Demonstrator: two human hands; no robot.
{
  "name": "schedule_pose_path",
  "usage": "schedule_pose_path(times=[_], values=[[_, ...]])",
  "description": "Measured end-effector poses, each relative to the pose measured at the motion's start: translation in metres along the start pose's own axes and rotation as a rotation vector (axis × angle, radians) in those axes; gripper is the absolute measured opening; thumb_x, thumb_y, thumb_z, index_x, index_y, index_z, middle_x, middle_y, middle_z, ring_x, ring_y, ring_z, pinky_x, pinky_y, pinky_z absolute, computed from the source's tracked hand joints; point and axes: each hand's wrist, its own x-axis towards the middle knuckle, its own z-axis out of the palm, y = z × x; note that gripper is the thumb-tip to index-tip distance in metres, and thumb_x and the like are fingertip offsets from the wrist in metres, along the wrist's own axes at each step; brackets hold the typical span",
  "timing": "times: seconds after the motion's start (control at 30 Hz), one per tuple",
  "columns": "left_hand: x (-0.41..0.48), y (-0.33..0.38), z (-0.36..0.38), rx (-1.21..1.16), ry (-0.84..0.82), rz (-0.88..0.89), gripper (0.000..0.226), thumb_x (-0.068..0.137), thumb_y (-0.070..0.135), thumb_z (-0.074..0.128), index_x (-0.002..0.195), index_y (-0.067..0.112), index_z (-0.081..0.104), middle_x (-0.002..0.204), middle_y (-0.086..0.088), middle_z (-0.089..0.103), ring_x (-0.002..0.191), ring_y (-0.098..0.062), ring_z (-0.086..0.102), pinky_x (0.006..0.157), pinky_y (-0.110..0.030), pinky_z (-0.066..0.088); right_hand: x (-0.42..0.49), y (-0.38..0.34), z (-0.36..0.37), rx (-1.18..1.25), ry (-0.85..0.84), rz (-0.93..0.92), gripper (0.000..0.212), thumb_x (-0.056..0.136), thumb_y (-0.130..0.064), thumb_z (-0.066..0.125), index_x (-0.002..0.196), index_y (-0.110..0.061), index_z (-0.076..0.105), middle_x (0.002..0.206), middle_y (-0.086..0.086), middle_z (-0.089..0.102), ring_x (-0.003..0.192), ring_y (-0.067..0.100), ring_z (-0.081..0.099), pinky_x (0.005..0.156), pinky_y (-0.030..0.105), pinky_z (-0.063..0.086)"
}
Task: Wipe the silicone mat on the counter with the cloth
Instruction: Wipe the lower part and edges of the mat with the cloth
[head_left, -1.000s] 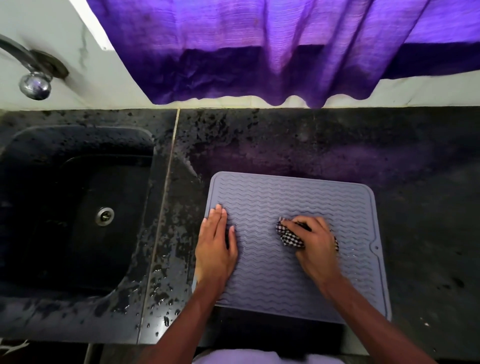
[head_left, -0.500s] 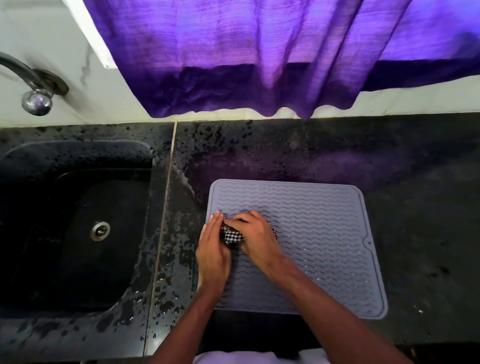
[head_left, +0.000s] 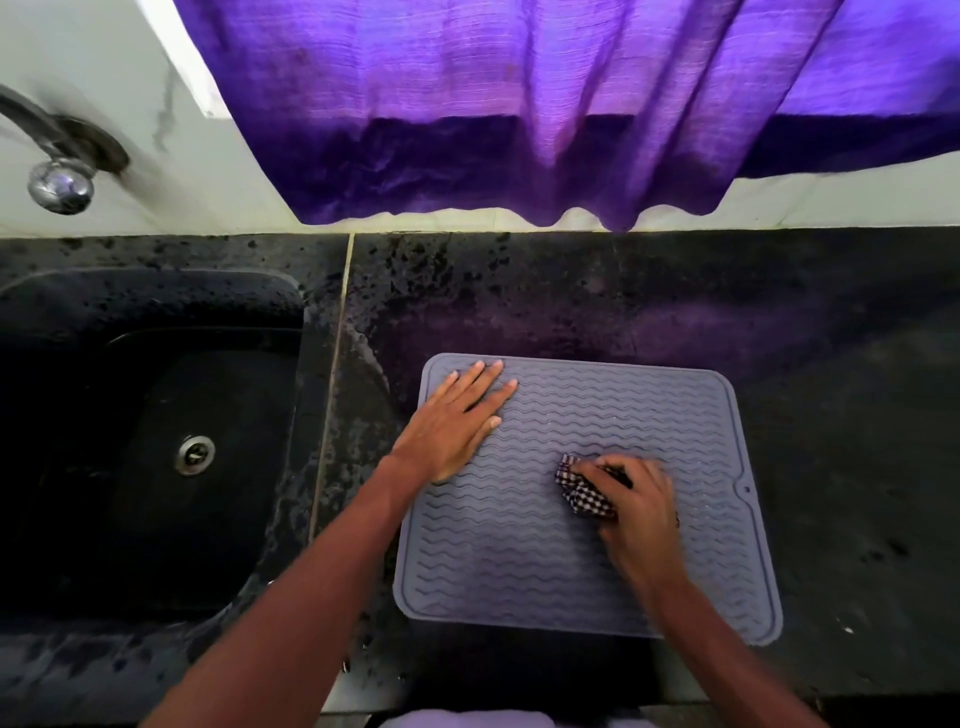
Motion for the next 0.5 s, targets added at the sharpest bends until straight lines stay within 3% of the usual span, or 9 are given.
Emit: schedule_pose_path(times=[0.13,0.23,0.37,0.5], values=[[0.003,-0.003,0.001,-0.026,-0.046,-0.015,0.058,0.107,0.046,0.012,0.163,0.029,0.01,0.171,0.004,-0.003,0.156,-0.015,-0.01,0.119,-0.024,-0.02,0.005,-0.016,0.011,0.065,0.006,-0.031,0.072,0.051,0.01,0.07,0.115,-0.024,0.069,0.109,-0.002,0.062,0.097,0.026,0.054,0.08,0.041,0.042],[0.006,-0.007,0.002,-0.067,-0.086,-0.014,0.057,0.107,0.046,0.013,0.161,0.032,0.004,0.169,0.007,-0.01,0.155,-0.016,-0.016,0.117,-0.023,-0.023,0.012,-0.037,0.021,0.07,-0.011,-0.093,0.055,0.065,0.0,0.073,0.114,-0.025,0.069,0.109,-0.003,0.062,0.098,0.025,0.054,0.081,0.041,0.041],[0.012,-0.011,-0.002,-0.142,-0.181,-0.024,0.055,0.111,0.038,0.026,0.159,0.032,0.0,0.165,0.009,-0.019,0.152,-0.017,-0.023,0.112,-0.02,-0.029,0.021,-0.069,0.04,0.069,-0.048,-0.18,0.059,0.061,-0.007,0.084,0.115,-0.026,0.067,0.106,-0.004,0.062,0.097,0.022,0.052,0.08,0.037,0.038],[0.016,-0.013,-0.007,-0.2,-0.254,-0.023,0.056,0.112,0.029,0.03,0.159,0.034,0.001,0.164,0.011,-0.022,0.149,-0.014,-0.028,0.11,-0.018,-0.029,0.027,-0.111,0.055,0.092,-0.078,-0.291,0.041,0.073,-0.008,0.07,0.11,-0.025,0.07,0.101,-0.002,0.062,0.093,0.023,0.051,0.076,0.036,0.037]])
